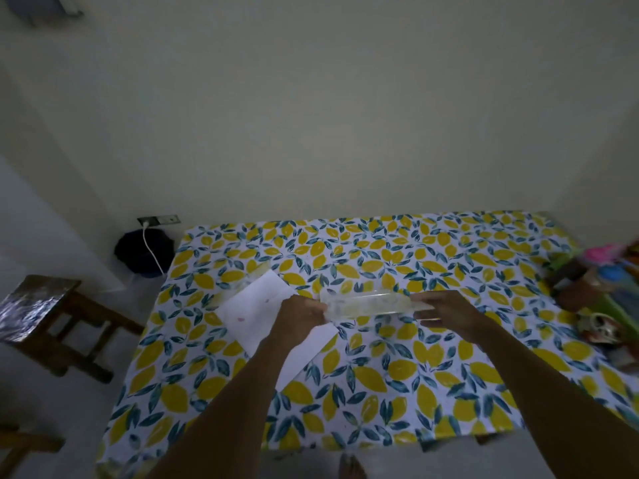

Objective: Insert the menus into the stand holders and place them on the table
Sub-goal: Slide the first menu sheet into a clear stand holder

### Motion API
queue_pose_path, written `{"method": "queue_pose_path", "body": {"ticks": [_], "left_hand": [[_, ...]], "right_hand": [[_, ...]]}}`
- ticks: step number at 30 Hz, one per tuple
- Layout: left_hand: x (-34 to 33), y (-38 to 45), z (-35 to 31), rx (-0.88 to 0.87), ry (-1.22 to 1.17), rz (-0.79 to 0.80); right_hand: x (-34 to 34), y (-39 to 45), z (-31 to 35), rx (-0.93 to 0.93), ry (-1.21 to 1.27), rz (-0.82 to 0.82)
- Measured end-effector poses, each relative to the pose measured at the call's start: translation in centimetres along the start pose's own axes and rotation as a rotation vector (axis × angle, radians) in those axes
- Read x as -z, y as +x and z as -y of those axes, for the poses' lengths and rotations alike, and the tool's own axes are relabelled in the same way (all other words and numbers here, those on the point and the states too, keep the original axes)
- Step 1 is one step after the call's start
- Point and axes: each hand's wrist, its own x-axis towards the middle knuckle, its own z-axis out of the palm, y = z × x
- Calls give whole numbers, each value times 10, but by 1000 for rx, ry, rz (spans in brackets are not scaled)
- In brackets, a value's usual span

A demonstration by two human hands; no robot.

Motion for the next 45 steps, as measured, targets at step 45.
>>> {"method": "queue_pose_path", "body": {"ticks": [45], "left_hand": [[-37, 164, 1, 207, 246, -329]], "right_hand": [[-45, 209, -10, 499, -564, -349]]}}
